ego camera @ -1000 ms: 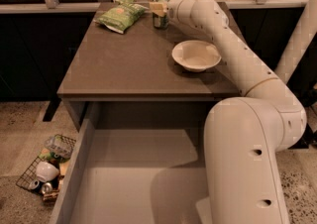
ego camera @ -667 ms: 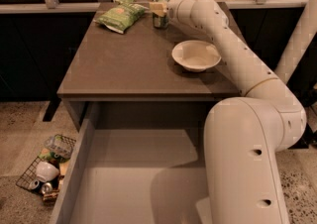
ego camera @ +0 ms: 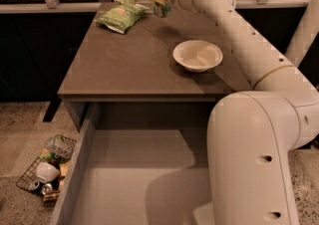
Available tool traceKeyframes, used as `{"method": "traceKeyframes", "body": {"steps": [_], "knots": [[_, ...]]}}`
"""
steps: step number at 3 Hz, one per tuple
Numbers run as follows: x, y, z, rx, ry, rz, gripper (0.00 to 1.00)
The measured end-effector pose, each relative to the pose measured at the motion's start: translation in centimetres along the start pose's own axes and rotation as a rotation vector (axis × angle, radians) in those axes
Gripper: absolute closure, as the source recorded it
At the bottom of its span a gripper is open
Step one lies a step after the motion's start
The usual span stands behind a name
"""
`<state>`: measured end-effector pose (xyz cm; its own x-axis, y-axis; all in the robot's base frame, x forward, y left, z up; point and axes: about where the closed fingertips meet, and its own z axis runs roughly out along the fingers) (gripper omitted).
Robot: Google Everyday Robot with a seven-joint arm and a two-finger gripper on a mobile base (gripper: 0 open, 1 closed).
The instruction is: Place green can into top drawer
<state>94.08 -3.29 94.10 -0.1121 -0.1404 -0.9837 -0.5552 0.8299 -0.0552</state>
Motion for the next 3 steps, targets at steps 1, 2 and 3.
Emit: {"method": "traceKeyframes", "body": {"steps": [1,2,3], "knots": [[-4.1,0.9,-2.9,0.022,-0.006,-0.033,1.0],[-8.9,2.4,-7.4,0.068,-0.038,-0.064,1.0],[-13.6,4.9,-12.7,0.115,-0.091,-0.101,1.0]]}}
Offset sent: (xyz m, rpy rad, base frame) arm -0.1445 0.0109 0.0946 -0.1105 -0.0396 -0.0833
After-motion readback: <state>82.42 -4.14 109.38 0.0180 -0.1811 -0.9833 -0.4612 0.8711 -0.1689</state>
